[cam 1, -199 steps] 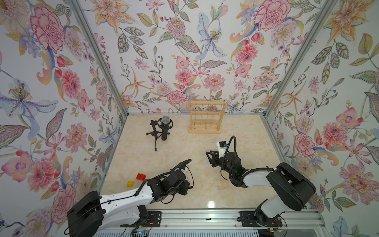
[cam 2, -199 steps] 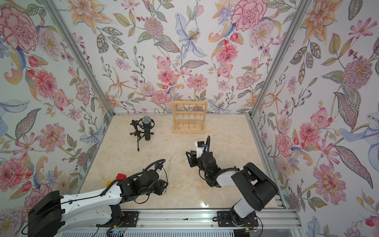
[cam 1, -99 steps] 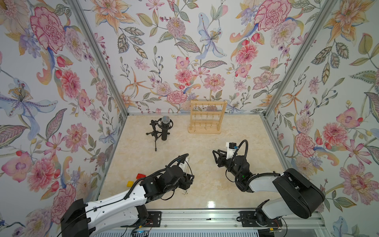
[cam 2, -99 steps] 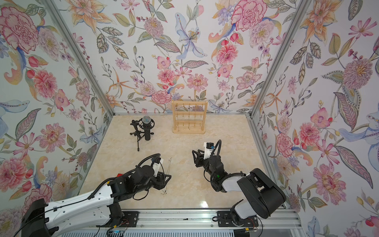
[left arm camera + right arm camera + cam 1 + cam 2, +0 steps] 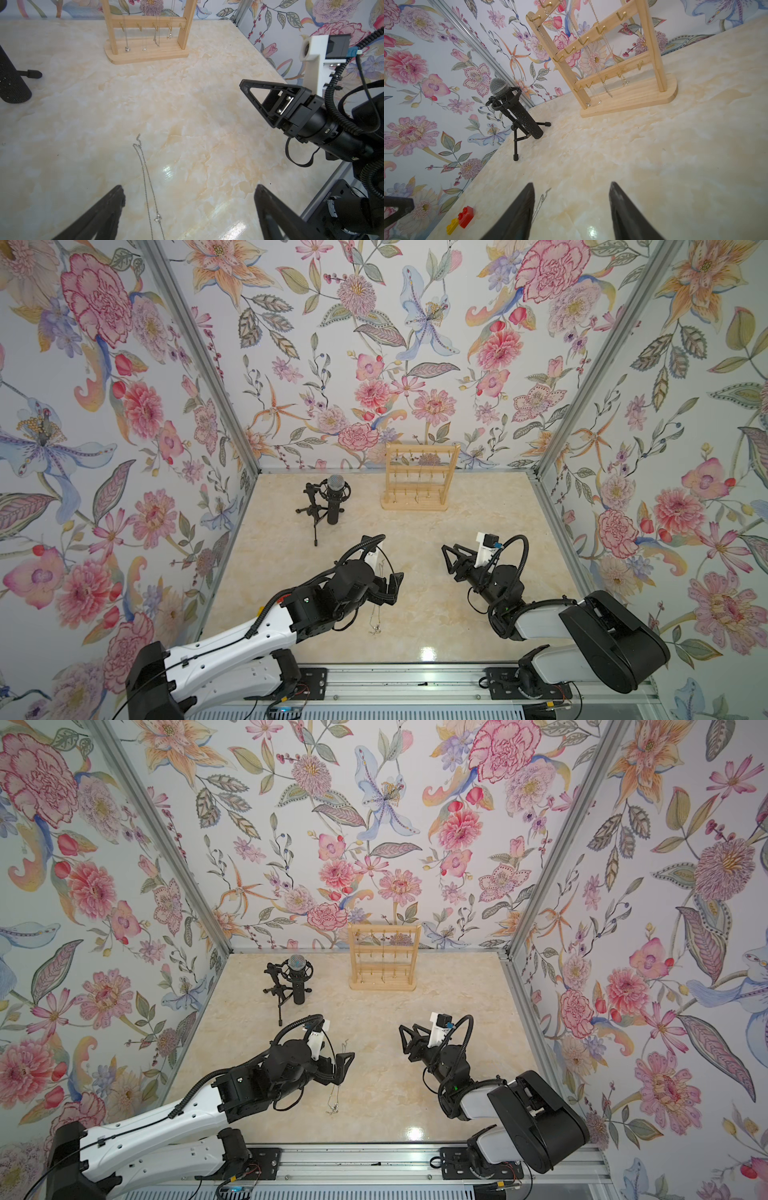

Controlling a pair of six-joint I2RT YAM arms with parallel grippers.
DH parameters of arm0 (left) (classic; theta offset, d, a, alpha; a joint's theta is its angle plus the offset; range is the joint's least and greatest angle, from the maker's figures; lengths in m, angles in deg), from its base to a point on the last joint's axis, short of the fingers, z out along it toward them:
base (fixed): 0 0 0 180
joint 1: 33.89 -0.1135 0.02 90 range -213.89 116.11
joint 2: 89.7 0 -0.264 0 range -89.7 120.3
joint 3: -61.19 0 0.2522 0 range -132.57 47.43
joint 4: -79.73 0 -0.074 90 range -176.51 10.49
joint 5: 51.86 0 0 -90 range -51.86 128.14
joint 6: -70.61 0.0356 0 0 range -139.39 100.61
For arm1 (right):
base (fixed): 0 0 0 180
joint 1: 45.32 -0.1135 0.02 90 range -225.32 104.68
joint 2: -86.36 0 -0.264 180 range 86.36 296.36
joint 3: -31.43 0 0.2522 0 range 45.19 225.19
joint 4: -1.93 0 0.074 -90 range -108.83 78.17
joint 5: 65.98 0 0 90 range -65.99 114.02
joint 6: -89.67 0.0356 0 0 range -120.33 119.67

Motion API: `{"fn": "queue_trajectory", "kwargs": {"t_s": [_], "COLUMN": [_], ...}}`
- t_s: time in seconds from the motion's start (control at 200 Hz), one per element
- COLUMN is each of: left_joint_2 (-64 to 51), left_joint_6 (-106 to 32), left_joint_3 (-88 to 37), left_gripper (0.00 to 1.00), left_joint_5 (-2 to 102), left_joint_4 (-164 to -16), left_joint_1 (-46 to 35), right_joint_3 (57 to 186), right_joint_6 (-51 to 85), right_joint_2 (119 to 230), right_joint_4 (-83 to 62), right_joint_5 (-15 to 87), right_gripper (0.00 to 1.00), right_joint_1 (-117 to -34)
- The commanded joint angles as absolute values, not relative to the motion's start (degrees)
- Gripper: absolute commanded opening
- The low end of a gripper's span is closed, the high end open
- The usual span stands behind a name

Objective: Take the necklace off the jewelry display stand
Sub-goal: Place the necklace at the center of the board, then take off the necklace from the stand.

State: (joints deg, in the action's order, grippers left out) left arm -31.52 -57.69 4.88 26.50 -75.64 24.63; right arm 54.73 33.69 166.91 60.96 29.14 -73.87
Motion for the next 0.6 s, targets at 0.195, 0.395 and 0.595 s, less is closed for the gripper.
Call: {"fn": "queue_trajectory", "kwargs": {"t_s": [0.195,0.395,0.595], "left_joint_2": [-16.70,-7.84,-0.59], "left_joint_6": [-48.25,-49.82,-48.83], "left_joint_3": [-5.56,-13.89,-22.75], "left_gripper": [0.99,0.99,0.99], "left_joint_5": [27.62,35.06,36.02], "left_joint_4": [-96.06,-102.90,-106.28], "left_joint_1": [21.08,16.67,15.69], "right_joint_3": [52.19,51.18,51.43], "right_joint_6": [36.44,36.55,37.10], "right_joint_2": [165.67,164.93,166.51], "right_joint_4": [68.97,69.01,69.47], "right_joint_5": [29.60,26.79,25.77], "right_gripper": [0.66,0.68,0.69], "right_joint_1": [-71.82,-71.73,-71.64]}}
